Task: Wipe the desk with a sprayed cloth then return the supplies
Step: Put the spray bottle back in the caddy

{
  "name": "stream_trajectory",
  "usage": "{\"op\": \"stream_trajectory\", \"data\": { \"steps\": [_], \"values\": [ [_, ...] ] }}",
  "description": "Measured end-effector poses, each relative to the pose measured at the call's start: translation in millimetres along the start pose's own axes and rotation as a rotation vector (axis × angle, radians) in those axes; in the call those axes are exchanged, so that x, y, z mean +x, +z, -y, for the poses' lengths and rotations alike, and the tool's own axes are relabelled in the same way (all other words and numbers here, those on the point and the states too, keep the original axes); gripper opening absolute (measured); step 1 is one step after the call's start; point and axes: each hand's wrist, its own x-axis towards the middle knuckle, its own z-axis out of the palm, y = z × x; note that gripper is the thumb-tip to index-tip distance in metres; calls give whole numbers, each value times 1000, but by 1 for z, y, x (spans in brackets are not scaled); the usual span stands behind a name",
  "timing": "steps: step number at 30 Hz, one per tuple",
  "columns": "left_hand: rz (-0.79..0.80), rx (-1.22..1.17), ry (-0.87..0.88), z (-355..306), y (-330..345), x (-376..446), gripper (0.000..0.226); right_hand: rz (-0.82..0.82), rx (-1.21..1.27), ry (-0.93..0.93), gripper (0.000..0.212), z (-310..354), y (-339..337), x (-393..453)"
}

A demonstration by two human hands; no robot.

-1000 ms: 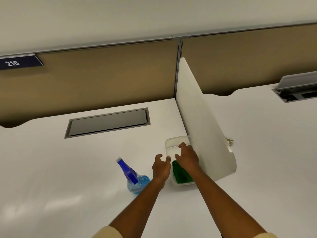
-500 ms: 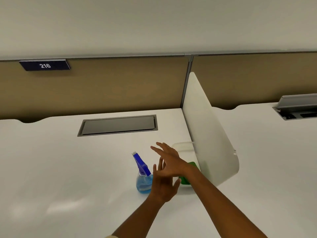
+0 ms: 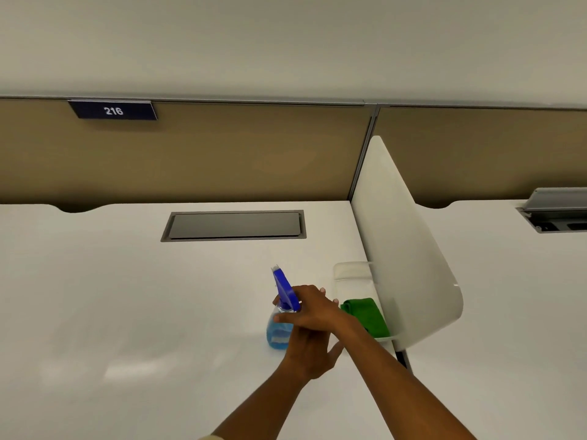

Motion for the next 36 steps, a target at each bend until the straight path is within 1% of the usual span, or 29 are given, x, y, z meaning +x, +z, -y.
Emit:
{"op": "stream_trajectory", "data": {
  "steps": [3,5,7,10,12,14,18,21,25,32,36],
  "values": [
    [-97,112,118,10,12,10,63,-61,120,-29,50,11,-15,-1],
    [-146,252,217,12,16,18,70,-123,197,-59,39,21,-33,-3],
    [-144,256,268,12,21,25,73,-186,219,-105,32,30,-57,-5],
    [-47,212,196,11,24,31,76,-259,210,-178,31,40,-97,-10],
    [22,205,140,12,25,36,75,-299,196,-195,32,43,-122,-12],
    [90,185,107,14,23,40,75,-351,181,-188,34,41,-143,-13],
    [152,134,76,17,20,55,77,-468,192,-117,35,22,-170,-11],
    [173,130,61,17,19,64,79,-495,190,-51,38,3,-174,-9],
    [174,134,66,16,22,74,78,-496,205,36,48,-23,-167,-4],
    [166,130,85,11,22,87,74,-507,361,180,50,-66,-142,10],
    [171,159,89,17,24,92,74,-540,405,204,51,-82,-130,14]
  ]
}}
